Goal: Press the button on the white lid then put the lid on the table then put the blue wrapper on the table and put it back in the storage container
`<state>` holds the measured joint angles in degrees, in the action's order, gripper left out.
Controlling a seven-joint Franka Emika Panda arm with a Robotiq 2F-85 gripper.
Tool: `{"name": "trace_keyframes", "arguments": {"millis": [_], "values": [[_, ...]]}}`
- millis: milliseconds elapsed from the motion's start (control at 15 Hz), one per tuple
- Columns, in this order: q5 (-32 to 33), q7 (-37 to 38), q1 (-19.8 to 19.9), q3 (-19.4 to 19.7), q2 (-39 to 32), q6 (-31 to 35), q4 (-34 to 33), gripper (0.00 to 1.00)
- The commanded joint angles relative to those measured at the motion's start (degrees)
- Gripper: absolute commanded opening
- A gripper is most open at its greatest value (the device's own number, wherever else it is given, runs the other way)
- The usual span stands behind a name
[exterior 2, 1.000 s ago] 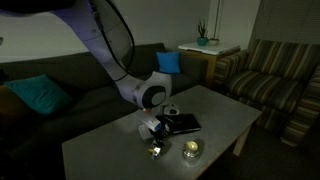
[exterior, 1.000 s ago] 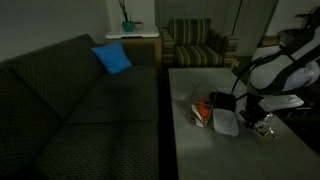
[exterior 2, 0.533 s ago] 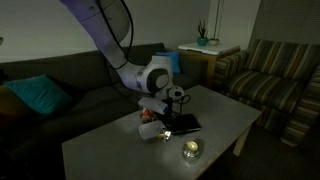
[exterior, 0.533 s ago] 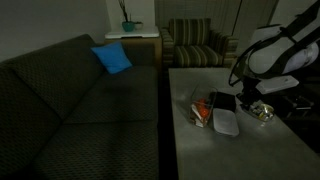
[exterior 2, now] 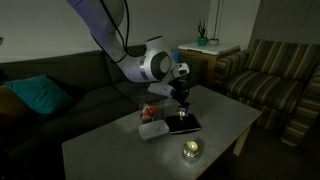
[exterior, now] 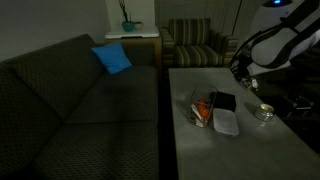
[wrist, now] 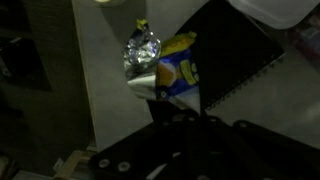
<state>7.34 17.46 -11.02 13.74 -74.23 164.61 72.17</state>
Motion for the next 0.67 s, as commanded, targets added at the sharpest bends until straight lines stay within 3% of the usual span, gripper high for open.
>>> {"name": "trace_keyframes", "arguments": {"millis": [0,267,600], "values": [[-1.5,5.0,-4.4,5.7,-0.1,7.5,1.2,0.00],[-4.0,3.8,-6.4,6.6,-1.8,15.8,-1.0,0.00],[-4.8,-4.3,-5.0,-0.1,-1.6,22.8,-3.2,0.00]]}}
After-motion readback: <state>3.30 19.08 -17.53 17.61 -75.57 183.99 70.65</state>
